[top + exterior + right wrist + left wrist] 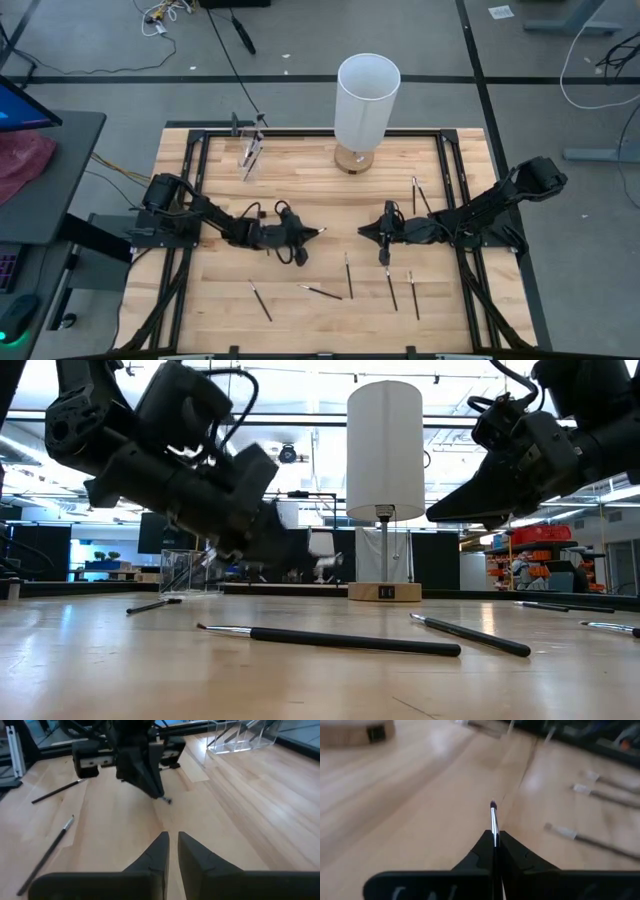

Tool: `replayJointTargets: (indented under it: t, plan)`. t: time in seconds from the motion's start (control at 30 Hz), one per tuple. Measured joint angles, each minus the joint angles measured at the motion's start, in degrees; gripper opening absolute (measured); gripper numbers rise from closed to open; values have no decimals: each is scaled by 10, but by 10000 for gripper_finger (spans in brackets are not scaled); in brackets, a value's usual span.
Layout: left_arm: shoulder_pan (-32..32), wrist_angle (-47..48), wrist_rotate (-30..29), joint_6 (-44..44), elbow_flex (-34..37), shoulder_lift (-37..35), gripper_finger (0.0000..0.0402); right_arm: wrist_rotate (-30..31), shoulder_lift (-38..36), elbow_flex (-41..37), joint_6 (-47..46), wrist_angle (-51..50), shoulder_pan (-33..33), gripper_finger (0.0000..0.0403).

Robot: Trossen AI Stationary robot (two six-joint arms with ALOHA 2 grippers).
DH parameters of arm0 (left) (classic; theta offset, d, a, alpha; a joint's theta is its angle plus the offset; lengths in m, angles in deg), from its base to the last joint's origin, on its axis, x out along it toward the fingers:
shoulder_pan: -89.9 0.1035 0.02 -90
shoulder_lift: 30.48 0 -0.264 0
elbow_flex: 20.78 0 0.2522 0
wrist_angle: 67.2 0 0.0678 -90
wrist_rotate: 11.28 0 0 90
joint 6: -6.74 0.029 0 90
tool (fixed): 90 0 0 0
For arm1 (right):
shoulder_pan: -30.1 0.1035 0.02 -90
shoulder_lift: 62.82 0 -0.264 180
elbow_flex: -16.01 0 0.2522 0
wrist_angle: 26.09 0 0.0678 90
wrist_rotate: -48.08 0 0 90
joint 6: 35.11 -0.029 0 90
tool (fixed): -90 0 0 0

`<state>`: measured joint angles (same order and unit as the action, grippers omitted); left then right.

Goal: Put items in baskets/containers
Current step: Put the black eyeshadow brush into the transparent organizer

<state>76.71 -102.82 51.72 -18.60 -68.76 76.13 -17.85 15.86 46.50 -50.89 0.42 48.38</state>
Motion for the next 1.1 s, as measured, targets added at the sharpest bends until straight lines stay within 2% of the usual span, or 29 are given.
replayJointTargets:
  t: [0.23,0.37,0.53,0.63,0.87,1.1]
  plan:
    - [2,-124,-1,51,-1,-1,10,-12,16,0,-23,22,-8,57]
    - [2,-180,4,79,-2,-1,11,-32,78,0,-15,144,-14,92]
    - [2,-221,27,98,-3,-2,10,-32,185,6,36,365,-18,141]
    - [0,-234,28,109,-3,-2,12,-32,234,30,43,446,-27,159]
    - [0,-238,29,114,-3,-2,10,-41,270,97,43,454,-37,161]
    - [-2,-241,29,126,-3,-2,11,-42,269,105,27,429,-45,114]
